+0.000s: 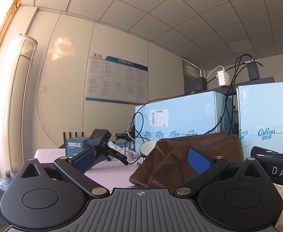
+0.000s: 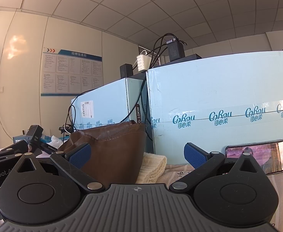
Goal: Fold clothes
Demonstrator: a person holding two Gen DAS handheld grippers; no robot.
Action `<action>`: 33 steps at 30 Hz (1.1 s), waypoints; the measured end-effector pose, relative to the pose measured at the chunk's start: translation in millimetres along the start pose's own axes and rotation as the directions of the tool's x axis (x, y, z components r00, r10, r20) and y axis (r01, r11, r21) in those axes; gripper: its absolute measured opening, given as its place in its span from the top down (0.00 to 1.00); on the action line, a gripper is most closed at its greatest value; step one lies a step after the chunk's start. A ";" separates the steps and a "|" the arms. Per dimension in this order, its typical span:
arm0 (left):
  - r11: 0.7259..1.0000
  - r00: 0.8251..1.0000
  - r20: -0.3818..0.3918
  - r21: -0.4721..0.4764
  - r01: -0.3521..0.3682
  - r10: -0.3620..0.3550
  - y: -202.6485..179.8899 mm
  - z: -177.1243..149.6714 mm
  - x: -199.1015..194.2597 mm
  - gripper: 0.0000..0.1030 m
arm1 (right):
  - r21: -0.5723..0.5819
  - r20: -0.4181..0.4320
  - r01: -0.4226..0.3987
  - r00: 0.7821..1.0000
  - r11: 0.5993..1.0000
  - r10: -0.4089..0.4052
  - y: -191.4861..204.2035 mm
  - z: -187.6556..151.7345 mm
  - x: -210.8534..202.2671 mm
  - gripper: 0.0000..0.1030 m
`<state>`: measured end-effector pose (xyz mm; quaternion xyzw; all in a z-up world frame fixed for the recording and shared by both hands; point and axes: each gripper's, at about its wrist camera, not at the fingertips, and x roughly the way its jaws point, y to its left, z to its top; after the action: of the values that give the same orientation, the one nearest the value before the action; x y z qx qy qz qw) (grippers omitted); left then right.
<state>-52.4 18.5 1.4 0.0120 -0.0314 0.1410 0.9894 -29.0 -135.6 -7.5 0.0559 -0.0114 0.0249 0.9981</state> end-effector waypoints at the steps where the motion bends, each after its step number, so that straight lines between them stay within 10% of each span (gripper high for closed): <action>1: 1.000 1.000 0.000 0.000 0.000 0.000 -0.1 0.1 0.1 0.00 | 0.000 0.000 0.000 1.000 1.000 0.000 -0.2 0.2 0.1 0.00; 33: 1.000 1.000 -0.009 0.001 0.009 -0.009 -0.9 0.2 1.1 0.00 | 0.005 -0.006 -0.003 1.000 1.000 0.003 -1.9 0.1 1.1 0.00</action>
<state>-51.1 18.0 1.7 0.0119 -0.0267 0.1364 0.9902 -27.7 -137.4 -7.6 0.0582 -0.0083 0.0267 0.9979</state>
